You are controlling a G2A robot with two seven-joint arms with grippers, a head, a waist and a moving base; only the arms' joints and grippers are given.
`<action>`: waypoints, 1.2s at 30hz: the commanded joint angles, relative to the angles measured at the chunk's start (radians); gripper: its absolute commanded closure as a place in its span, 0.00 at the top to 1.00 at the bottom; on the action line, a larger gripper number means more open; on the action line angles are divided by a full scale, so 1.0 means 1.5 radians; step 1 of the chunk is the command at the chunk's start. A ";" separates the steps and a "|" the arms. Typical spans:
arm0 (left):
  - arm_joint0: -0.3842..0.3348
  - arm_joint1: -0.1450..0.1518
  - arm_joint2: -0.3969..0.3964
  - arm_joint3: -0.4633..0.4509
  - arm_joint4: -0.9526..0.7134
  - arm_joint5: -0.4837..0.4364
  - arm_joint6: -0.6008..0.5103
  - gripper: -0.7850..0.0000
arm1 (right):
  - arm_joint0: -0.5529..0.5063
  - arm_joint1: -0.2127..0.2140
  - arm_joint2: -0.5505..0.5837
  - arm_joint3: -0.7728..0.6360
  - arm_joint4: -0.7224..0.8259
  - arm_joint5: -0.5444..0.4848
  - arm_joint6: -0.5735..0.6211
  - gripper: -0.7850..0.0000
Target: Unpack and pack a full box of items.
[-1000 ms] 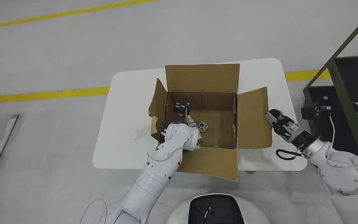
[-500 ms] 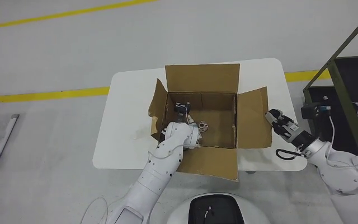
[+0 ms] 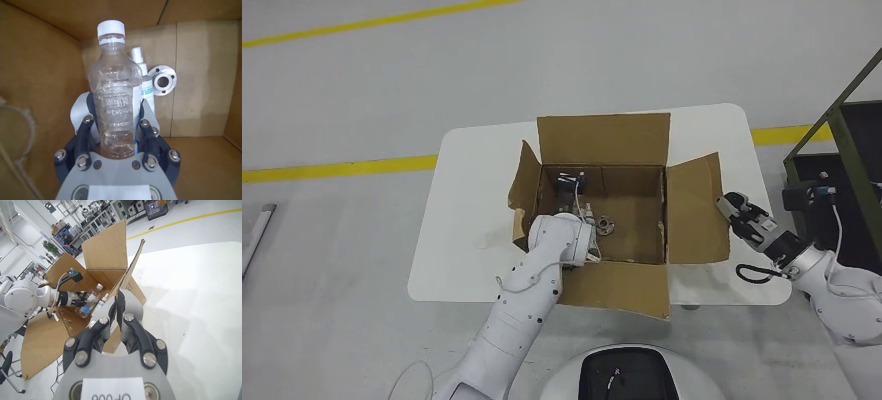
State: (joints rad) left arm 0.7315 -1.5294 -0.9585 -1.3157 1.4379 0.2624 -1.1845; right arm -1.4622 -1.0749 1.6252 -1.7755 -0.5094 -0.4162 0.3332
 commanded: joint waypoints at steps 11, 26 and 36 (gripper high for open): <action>0.047 0.013 -0.092 -0.251 -0.056 -0.041 -0.085 0.00 | 0.014 0.002 0.011 0.005 -0.004 -0.004 0.009 0.00; 0.057 0.028 -0.193 -0.326 0.002 -0.066 -0.087 0.00 | 0.017 0.007 0.035 0.012 -0.001 -0.007 0.020 0.00; 0.052 0.034 -0.238 -0.282 0.049 -0.059 -0.068 0.00 | 0.018 0.007 0.029 0.022 -0.010 -0.007 0.020 0.00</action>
State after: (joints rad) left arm 0.8140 -1.4792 -1.3067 -1.7416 1.5065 0.1694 -1.2917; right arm -1.4351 -1.0639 1.6700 -1.7444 -0.5243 -0.4262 0.3646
